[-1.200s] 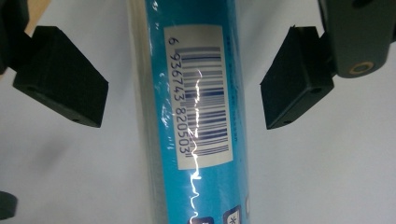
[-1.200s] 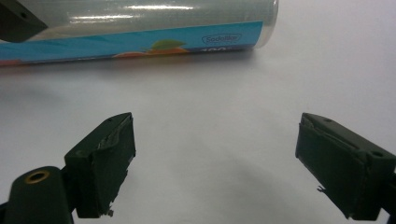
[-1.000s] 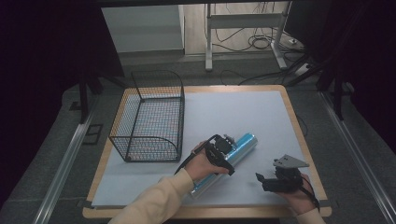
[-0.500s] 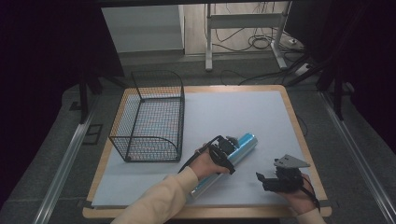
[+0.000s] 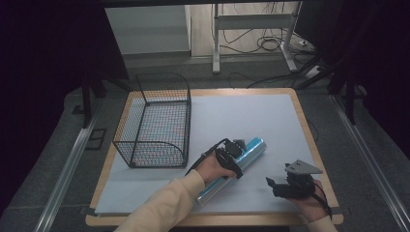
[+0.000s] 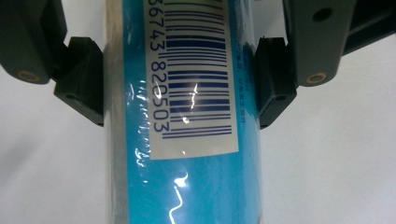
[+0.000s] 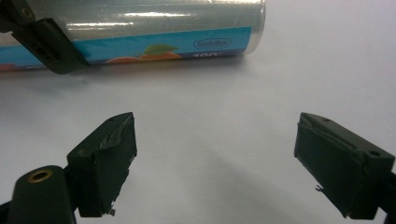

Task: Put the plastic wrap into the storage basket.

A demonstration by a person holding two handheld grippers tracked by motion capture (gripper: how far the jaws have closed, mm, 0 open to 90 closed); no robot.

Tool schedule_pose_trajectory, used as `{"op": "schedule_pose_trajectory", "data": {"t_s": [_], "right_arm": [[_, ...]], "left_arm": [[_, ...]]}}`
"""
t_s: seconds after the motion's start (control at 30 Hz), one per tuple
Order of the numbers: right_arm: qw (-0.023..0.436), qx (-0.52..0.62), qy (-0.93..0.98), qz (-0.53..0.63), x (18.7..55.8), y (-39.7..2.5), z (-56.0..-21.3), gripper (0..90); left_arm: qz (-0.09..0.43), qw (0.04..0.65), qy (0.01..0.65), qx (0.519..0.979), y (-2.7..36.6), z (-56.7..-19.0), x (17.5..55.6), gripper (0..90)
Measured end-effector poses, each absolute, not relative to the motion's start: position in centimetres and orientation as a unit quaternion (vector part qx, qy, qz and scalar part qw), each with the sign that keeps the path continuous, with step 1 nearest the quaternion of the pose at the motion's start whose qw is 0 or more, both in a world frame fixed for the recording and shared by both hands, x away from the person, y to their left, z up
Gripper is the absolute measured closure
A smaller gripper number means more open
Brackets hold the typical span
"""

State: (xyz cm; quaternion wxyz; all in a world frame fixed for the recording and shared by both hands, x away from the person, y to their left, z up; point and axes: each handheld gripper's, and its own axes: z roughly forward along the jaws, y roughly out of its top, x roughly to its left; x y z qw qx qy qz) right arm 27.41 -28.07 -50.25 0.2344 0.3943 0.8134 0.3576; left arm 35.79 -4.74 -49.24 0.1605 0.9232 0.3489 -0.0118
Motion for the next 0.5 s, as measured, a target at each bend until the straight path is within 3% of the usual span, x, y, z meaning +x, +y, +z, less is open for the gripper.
{"op": "schedule_pose_trajectory", "data": {"t_s": [0.5], "right_arm": [[0.235,0.395,0.813,0.358,27.4,-28.1,-50.2,13.4]], "left_arm": [[-0.018,0.171,0.339,0.925,-3.8,-47.8,35.9,31.6]]}}
